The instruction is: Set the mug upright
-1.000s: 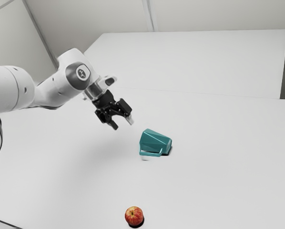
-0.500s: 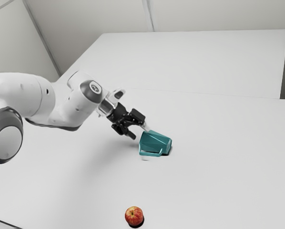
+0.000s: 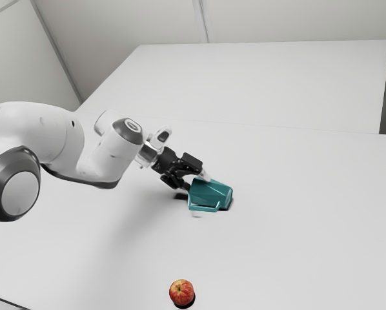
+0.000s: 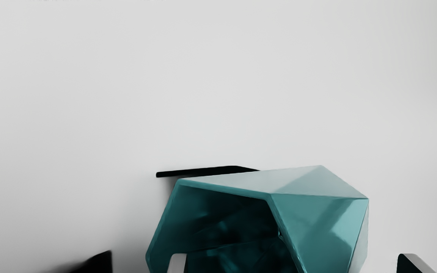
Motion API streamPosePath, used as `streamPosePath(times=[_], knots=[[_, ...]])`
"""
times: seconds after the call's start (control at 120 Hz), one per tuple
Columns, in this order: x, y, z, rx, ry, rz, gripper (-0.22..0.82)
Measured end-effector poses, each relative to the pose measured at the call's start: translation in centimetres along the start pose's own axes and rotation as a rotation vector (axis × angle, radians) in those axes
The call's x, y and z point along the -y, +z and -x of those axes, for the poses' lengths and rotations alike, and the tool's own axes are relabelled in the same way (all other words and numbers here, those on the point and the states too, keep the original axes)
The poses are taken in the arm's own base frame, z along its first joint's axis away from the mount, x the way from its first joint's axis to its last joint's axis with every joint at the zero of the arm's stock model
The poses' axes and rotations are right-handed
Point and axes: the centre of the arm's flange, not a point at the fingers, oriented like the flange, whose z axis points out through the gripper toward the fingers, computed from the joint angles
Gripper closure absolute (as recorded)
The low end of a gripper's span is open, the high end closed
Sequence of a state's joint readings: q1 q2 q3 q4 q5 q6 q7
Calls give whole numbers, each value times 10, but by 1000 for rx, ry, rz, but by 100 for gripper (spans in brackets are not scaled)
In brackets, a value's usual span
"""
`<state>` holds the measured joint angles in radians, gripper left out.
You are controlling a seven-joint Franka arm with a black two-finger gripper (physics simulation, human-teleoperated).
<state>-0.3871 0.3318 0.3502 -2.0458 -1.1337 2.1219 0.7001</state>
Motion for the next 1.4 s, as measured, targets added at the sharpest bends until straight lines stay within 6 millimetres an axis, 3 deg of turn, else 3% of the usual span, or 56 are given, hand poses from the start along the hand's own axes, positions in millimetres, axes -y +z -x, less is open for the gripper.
streamPosePath(times=[0.392,0.858,1.142,1.4], knots=[[-3,11,8,-6,39,75,3],[-2,17,13,-10,68,97,40],[-5,14,11,-22,82,107,56],[-30,-3,7,-51,139,127,73]])
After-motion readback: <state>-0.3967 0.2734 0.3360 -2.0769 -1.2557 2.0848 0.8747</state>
